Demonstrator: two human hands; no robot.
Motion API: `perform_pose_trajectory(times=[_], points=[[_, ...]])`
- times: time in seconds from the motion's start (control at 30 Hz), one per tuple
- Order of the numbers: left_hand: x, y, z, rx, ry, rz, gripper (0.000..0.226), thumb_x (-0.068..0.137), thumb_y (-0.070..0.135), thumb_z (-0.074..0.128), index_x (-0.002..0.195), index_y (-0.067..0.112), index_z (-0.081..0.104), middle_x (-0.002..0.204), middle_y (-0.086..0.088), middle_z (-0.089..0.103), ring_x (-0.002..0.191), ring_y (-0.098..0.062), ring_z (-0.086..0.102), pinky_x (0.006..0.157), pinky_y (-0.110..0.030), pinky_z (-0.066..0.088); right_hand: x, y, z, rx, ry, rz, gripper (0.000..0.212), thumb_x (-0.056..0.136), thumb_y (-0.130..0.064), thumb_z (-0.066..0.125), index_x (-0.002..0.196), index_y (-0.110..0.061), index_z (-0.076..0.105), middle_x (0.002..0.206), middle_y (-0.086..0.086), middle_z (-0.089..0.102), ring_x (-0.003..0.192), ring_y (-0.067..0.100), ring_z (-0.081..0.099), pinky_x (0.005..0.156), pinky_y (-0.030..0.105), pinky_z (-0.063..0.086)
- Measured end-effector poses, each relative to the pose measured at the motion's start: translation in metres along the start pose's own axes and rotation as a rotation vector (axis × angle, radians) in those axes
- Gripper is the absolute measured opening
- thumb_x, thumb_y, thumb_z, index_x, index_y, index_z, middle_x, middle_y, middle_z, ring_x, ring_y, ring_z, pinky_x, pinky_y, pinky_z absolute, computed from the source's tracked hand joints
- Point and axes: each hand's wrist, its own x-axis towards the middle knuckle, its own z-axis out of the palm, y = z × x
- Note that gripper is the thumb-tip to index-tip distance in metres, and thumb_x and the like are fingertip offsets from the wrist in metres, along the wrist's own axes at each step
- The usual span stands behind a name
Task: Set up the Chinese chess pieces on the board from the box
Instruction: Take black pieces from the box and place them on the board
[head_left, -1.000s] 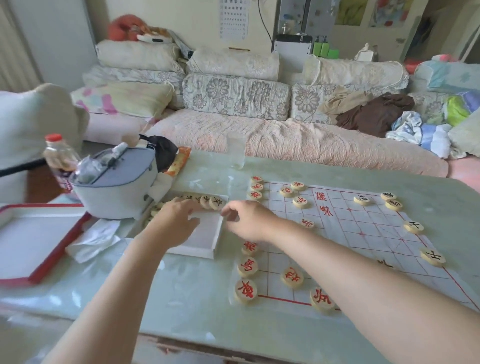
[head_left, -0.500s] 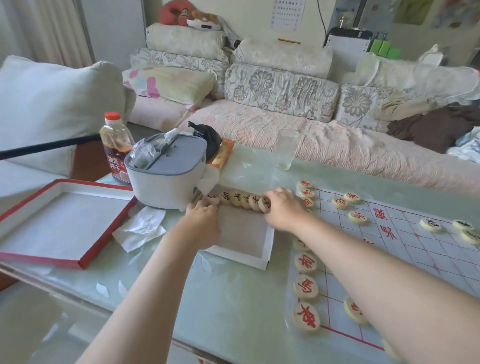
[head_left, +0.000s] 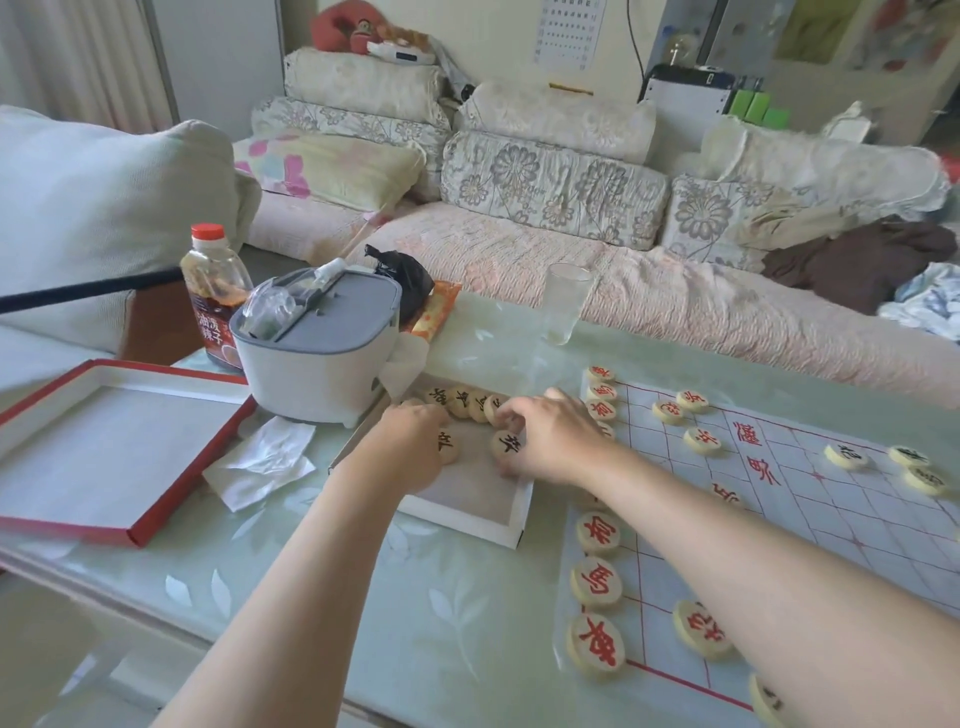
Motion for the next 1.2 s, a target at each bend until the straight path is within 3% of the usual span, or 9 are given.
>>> perform_pose_trajectory(times=[0.1,0.23,0.27,0.37,0.63,0.83,0.93,1.1,1.2], points=[[0.0,-0.002,0.008,0.027,-0.017,-0.01,0.045,0.083,0.004,0.052,0.128,0.012,0.05,0.126,-0.007,0.048,0.124,-0.03,0.041,0.1,-0.034,0.039,0.002,0.002,0.003,-0.023,0.097,0.018,0.051,0.076,-0.041,0.068,0.126,-0.031,0.06,0.118,-0.002,0.061,0.114,0.023,0.049,0.094,0.031,0.039],[0.001,0.005,0.012,-0.019,-0.056,0.008,0.025,0.081,0.001,0.051,0.104,0.009,0.054,0.105,-0.006,0.055,0.107,-0.027,0.048,0.076,-0.031,0.042,0.012,0.006,0.0,0.072,0.155,0.119,0.044,0.082,-0.029,0.068,0.126,-0.022,0.062,0.124,0.006,0.052,0.117,0.027,0.051,0.096,0.031,0.042],[0.001,0.007,0.011,-0.047,-0.048,0.014,0.027,0.082,0.0,0.051,0.107,0.01,0.055,0.106,-0.006,0.056,0.105,-0.026,0.05,0.075,-0.03,0.043,0.016,0.006,-0.001,0.104,0.139,0.132,0.045,0.082,-0.028,0.069,0.126,-0.021,0.062,0.126,0.006,0.051,0.118,0.027,0.052,0.096,0.031,0.043],[0.003,0.01,0.01,-0.093,-0.038,0.021,0.051,0.084,0.003,0.056,0.133,0.014,0.051,0.127,-0.004,0.056,0.116,-0.023,0.049,0.09,-0.032,0.047,0.025,0.003,0.0,0.121,0.07,0.107,0.046,0.083,-0.029,0.068,0.127,-0.022,0.061,0.128,0.004,0.053,0.119,0.026,0.054,0.098,0.033,0.044],[0.009,0.01,0.02,-0.097,-0.051,0.023,0.074,0.075,0.026,0.079,0.141,0.019,0.045,0.138,-0.003,0.05,0.127,-0.021,0.044,0.1,-0.029,0.039,0.033,-0.001,0.007,0.048,0.07,0.011,0.039,0.084,-0.026,0.064,0.123,-0.022,0.063,0.123,0.002,0.059,0.115,0.026,0.056,0.091,0.032,0.045],[0.011,0.008,0.013,-0.108,-0.018,0.014,0.063,0.079,0.028,0.074,0.136,0.018,0.05,0.134,-0.003,0.053,0.123,-0.021,0.048,0.097,-0.03,0.043,0.022,-0.001,0.006,0.094,0.046,-0.105,0.04,0.084,-0.036,0.071,0.122,-0.025,0.066,0.124,-0.002,0.065,0.119,0.021,0.056,0.1,0.032,0.043],[0.009,0.008,0.008,-0.097,0.016,0.011,0.057,0.082,0.028,0.07,0.134,0.016,0.051,0.129,-0.005,0.054,0.118,-0.022,0.049,0.089,-0.026,0.04,0.015,-0.003,0.003,0.123,0.003,-0.127,0.052,0.079,-0.037,0.077,0.128,-0.025,0.065,0.13,-0.002,0.063,0.121,0.019,0.054,0.102,0.031,0.043],[0.007,0.016,-0.001,-0.109,0.07,0.0,0.046,0.076,0.025,0.072,0.119,0.016,0.06,0.114,-0.005,0.053,0.092,-0.018,0.047,0.076,-0.023,0.038,-0.002,0.004,-0.009,0.199,0.055,-0.108,0.057,0.078,-0.04,0.081,0.129,-0.021,0.064,0.127,-0.001,0.064,0.12,0.017,0.056,0.099,0.03,0.043],[0.005,0.037,-0.009,-0.186,0.127,0.023,0.042,0.079,0.028,0.07,0.117,0.014,0.061,0.112,-0.004,0.053,0.1,-0.019,0.049,0.079,-0.021,0.034,-0.02,0.017,-0.019,0.247,0.118,-0.058,0.053,0.083,-0.047,0.074,0.129,-0.021,0.063,0.125,-0.001,0.063,0.117,0.017,0.056,0.096,0.028,0.042]])
